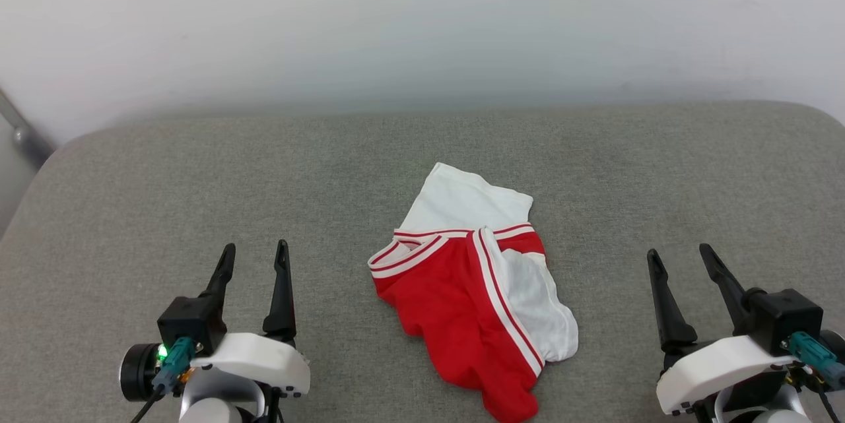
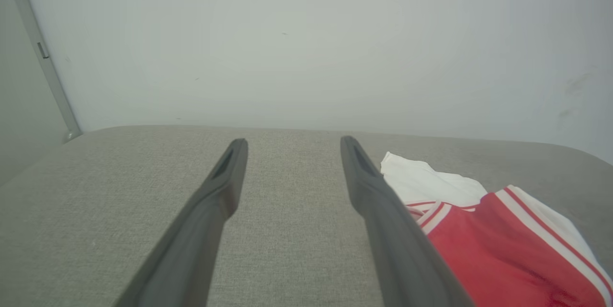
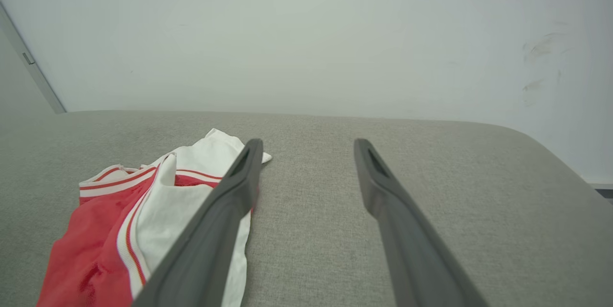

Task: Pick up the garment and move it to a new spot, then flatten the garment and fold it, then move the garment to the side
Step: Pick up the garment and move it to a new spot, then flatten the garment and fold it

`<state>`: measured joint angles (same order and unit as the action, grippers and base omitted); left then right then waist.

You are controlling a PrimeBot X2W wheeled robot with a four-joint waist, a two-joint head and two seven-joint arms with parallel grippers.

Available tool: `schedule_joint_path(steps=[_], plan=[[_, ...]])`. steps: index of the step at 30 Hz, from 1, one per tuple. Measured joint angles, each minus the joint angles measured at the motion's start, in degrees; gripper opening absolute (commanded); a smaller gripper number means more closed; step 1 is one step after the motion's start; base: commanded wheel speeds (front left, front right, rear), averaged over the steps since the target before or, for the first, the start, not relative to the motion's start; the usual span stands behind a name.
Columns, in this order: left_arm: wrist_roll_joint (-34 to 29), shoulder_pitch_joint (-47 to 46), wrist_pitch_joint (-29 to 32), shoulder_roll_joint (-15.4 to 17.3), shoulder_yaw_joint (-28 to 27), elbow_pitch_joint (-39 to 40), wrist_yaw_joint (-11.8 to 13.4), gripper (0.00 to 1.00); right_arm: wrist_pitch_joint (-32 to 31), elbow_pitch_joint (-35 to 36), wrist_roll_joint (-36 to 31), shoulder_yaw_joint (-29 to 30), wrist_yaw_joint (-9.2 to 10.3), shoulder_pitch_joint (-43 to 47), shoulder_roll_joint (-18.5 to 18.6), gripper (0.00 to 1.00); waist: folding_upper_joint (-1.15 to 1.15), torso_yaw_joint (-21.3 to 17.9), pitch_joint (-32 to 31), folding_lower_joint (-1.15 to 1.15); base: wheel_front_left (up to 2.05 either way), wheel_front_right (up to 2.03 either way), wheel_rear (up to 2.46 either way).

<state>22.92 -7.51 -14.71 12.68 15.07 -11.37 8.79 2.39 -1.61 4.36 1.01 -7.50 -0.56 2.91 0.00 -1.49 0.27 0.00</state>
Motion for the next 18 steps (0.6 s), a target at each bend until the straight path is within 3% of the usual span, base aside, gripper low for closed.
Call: schedule_joint_path(steps=[14,18], plan=[[-1.3,3.7,3.0,1.6,1.6,6.1,1.8,1.00,-0.5,0.9,0.2,0.2,0.00,1.2,0.0,1.00,0.00,0.0,-0.9,0.00,0.00,0.00,0.00],[-1.2,3.8,2.9,1.8,1.7,7.0,1.9,1.00,-1.2,0.1,1.5,2.9,0.00,1.2,0.0,1.00,0.00,0.2,-0.9,0.00,0.00,0.00,0.00]])
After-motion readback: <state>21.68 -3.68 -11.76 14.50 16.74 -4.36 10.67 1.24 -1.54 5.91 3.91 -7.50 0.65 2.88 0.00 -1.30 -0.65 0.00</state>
